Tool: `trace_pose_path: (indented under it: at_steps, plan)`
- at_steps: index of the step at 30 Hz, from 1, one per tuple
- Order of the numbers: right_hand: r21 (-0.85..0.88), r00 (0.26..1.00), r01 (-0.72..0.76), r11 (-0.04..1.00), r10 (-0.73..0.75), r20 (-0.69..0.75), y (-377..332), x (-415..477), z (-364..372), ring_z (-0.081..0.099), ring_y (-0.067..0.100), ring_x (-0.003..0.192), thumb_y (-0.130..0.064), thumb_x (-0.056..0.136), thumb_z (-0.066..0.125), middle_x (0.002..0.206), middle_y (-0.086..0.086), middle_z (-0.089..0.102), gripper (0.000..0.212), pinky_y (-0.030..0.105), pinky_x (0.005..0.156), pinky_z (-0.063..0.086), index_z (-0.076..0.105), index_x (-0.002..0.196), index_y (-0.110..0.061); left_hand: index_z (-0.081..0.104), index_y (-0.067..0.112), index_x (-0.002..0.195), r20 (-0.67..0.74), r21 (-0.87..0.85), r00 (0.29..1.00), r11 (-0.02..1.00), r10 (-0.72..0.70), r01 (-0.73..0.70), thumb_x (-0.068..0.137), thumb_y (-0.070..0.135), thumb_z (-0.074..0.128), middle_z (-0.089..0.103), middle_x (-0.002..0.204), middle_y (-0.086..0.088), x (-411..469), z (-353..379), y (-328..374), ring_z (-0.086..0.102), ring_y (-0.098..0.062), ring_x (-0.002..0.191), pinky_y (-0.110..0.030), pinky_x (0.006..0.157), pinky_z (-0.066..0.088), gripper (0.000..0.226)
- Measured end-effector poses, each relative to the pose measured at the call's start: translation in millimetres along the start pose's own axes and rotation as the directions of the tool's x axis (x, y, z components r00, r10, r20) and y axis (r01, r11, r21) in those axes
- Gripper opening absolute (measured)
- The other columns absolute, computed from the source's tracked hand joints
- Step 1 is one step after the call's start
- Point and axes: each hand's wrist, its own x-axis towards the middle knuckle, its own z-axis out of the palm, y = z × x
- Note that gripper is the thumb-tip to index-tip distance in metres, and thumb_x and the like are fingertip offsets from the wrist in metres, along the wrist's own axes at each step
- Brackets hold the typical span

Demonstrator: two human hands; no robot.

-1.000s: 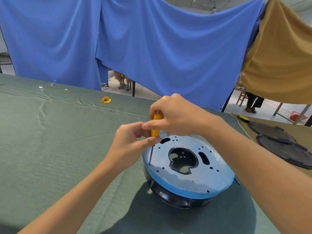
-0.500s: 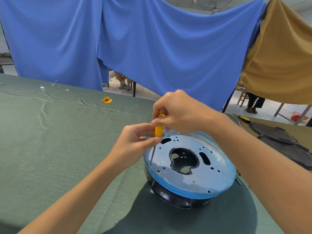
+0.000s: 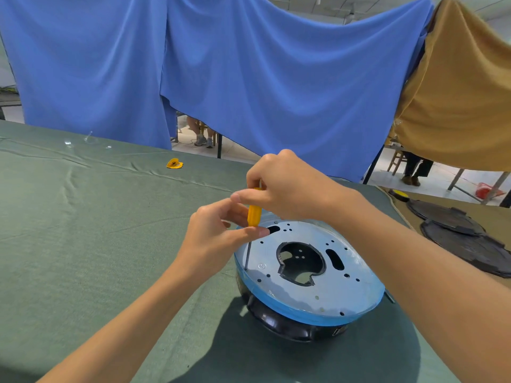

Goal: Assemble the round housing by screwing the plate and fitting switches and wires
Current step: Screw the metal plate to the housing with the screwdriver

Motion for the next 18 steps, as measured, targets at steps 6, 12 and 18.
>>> trace_pose_path:
  at_steps: [6,12,18]
  plan:
    - [0.078,0.992,0.046,0.996,-0.055,0.116,1,-2,-12,0.052,-0.001,0.067,-0.027,0.085,0.071,0.070,-0.016,0.053,0.004,0.026,0.062,0.046,0.070,0.087,-0.025,0.080,0.029,0.086,0.167,-0.114,0.986,0.993,-0.017,0.036,0.077,0.012,0.081,0.078,0.088,0.000,1,-9,-5,0.072,-0.017,0.087,-0.040,0.088,0.056,0.019]
    - [0.041,0.997,-0.011,0.999,0.008,0.078,0,1,-2,0.061,0.007,0.052,-0.046,0.091,0.061,0.060,0.003,0.056,0.040,0.025,0.047,0.045,0.067,0.073,-0.010,0.076,0.020,0.085,0.024,-0.031,0.999,0.999,0.022,-0.021,0.059,0.040,0.081,0.075,0.078,0.005,0,-2,-2,0.069,-0.013,0.077,-0.051,0.084,0.051,0.033]
    - [0.072,0.994,0.035,0.997,-0.042,0.097,1,-2,-14,0.054,0.000,0.061,-0.032,0.084,0.074,0.066,-0.015,0.054,0.012,0.025,0.060,0.049,0.066,0.078,-0.025,0.078,0.033,0.090,0.170,-0.029,0.985,1.000,0.014,-0.010,0.076,0.031,0.071,0.077,0.091,0.008,-1,-7,-2,0.071,-0.012,0.094,-0.047,0.095,0.050,0.015]
